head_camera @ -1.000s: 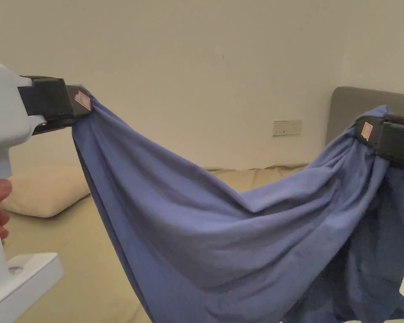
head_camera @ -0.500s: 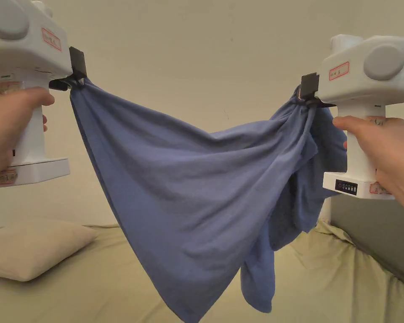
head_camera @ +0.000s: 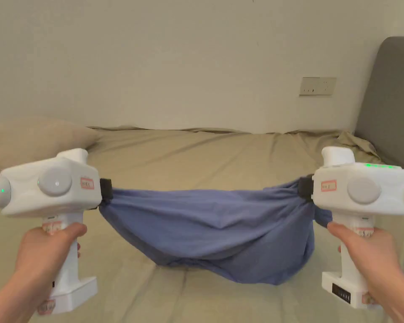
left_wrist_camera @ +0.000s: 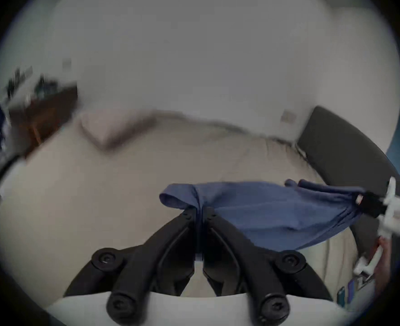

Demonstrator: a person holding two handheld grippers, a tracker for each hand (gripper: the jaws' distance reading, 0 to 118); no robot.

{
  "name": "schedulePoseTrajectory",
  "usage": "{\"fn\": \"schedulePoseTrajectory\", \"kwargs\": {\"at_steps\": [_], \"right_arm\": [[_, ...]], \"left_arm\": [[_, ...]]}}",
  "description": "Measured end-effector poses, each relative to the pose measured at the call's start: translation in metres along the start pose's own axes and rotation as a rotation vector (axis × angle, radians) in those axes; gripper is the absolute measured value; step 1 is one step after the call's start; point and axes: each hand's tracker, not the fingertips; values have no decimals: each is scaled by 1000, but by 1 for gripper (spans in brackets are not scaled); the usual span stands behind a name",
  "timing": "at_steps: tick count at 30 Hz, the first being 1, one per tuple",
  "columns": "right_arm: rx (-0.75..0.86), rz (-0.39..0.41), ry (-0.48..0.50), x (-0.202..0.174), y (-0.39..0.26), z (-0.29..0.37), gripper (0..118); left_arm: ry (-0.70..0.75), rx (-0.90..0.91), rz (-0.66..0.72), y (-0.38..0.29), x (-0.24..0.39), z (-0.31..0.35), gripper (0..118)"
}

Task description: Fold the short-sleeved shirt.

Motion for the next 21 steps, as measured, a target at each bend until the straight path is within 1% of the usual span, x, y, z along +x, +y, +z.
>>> {"fn": "schedulePoseTrajectory", "kwargs": {"at_steps": [1, 3, 4, 8, 9, 12, 16, 18, 21], "right_arm": [[-26, -23, -11, 4, -29, -10, 5], [-80, -55, 2, 12, -76, -20, 5], [-93, -46, -10, 19, -92, -24, 5], [-74, -98, 8, 31, -137, 7, 5], [-75, -95, 10, 33, -144, 16, 5], [-57, -90, 14, 30, -165, 52, 5], [-44, -80, 22, 28, -191, 106, 5], [-50, -72, 17, 30, -211, 134, 5], [-81, -68, 13, 28, -252, 180, 5]], "left_arm": [[-4, -32, 33, -27, -7, -10, 3], [38, -99, 34, -69, -19, -25, 3], [33, -124, 10, -84, -24, -25, 4], [25, -120, 41, -121, -44, -5, 4], [20, -111, 46, -125, -50, 0, 3], [2, -105, 65, -140, -57, 32, 4], [-28, -68, 81, -162, -57, 91, 3], [-26, -57, 50, -180, -56, 124, 4], [-22, -51, 67, -222, -59, 170, 3]]}}
